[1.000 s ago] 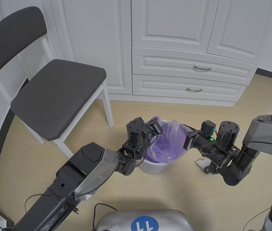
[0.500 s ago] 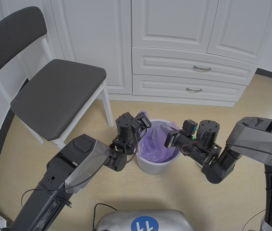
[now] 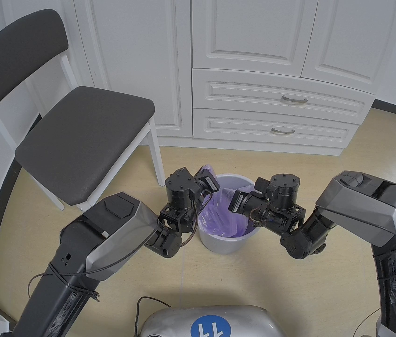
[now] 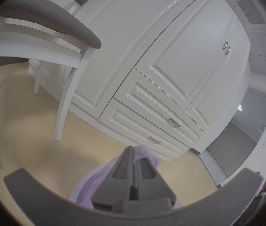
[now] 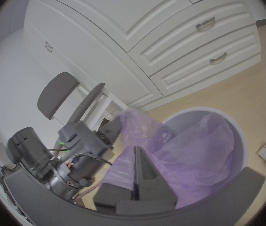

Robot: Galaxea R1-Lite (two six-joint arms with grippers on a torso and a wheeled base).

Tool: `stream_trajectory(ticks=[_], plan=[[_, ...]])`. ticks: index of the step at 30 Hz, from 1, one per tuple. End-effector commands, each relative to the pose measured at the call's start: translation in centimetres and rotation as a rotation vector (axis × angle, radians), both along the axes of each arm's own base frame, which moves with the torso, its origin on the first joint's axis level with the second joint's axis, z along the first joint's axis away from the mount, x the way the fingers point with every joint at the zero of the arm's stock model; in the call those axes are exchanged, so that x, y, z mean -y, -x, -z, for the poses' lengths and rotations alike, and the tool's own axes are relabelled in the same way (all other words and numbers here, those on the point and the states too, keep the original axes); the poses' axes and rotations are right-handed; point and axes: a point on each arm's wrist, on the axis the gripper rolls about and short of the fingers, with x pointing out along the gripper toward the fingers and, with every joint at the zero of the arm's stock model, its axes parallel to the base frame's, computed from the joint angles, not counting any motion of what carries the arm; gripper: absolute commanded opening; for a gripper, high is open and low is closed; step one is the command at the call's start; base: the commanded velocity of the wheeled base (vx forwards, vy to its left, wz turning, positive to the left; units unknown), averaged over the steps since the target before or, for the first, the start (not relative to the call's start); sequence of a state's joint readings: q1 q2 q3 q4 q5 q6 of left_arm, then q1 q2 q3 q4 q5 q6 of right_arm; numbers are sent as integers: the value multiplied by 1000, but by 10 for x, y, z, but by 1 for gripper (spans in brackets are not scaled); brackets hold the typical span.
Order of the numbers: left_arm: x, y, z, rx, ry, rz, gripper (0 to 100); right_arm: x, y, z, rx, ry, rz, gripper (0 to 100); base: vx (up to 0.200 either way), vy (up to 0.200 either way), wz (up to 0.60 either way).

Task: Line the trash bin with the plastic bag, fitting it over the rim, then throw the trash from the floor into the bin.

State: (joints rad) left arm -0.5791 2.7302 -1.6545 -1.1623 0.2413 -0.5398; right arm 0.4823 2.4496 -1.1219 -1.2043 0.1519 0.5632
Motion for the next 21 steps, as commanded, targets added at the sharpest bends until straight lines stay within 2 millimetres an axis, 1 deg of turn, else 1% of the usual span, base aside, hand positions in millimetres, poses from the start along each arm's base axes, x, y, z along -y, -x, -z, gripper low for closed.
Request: stream_trajectory(ticks=[1,2,5,10,13,17,21], plan=[[1,1,0,0,2,4,0,4,-12,17,-42,5,21,0,0,0,0],[1,1,0,0,2,4,0,4,-12,17,-42,5,21,0,0,0,0],[1,0,6,-9,-4,4,0,8,-23,29,-95,-9,46,0,0,0,0],[3,0,13,-14,-8,9,0,12,-32,36,-105,-11,65,0,0,0,0],[5,-4,22,-15,-9,12,0,16,-39,44,-107,-12,85,0,0,0,0],[8,-11,30,-16,-10,21,0,19,-44,54,-104,-14,101,0,0,0,0],[11,-15,29,-20,-13,23,0,20,-45,56,-104,-12,114,0,0,0,0]])
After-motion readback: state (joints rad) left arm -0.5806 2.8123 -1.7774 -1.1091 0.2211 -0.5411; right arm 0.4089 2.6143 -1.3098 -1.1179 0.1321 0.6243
